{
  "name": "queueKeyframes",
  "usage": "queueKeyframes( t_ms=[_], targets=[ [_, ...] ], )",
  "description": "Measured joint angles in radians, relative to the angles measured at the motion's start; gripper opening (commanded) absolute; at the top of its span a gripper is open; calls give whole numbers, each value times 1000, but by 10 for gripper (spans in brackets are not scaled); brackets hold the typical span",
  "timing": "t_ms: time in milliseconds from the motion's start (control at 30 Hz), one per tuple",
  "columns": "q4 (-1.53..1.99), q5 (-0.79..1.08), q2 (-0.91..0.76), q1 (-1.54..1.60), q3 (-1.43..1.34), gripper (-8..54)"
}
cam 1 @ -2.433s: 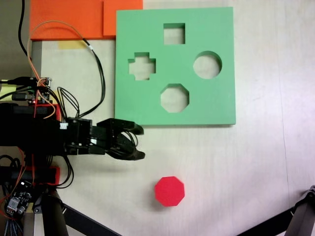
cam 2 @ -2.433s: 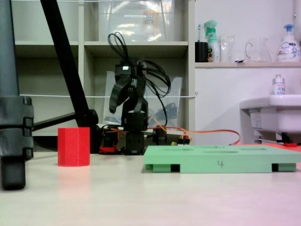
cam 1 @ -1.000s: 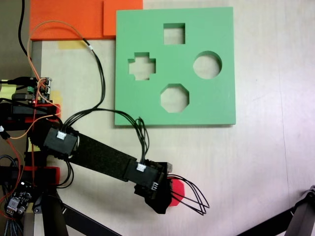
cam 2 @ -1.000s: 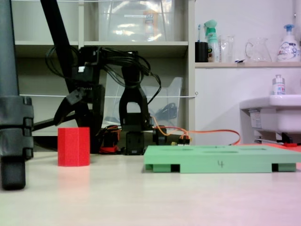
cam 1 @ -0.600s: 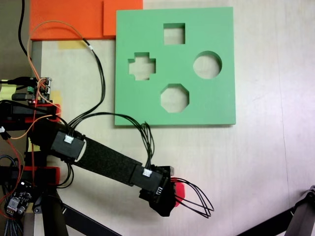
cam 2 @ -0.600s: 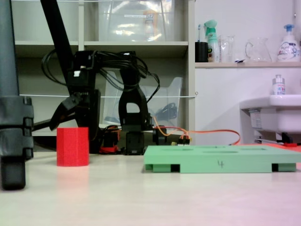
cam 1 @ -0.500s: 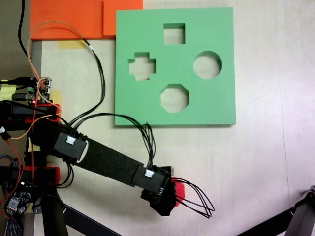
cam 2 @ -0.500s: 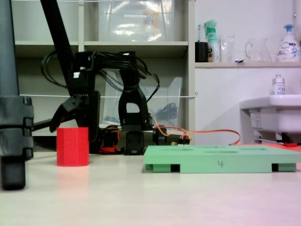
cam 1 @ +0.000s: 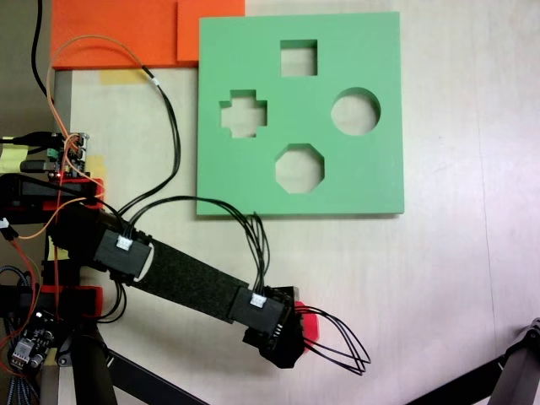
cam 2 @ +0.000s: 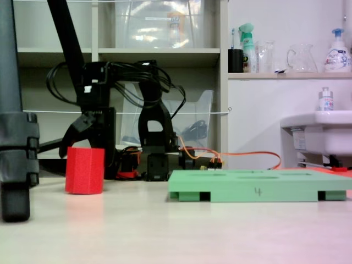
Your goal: Put the octagonal pillar block into the corresponding hole
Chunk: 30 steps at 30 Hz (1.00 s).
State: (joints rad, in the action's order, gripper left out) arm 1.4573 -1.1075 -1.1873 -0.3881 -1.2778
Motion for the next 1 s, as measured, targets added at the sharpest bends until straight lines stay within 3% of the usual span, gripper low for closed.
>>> queueKeyframes(
  t_ms=[467,800,1000],
  targets=[
    [123,-250,-278,249,2,215],
    [120,-597,-268,653,138,215],
    [107,-664,-201,808,155,215]
  ],
)
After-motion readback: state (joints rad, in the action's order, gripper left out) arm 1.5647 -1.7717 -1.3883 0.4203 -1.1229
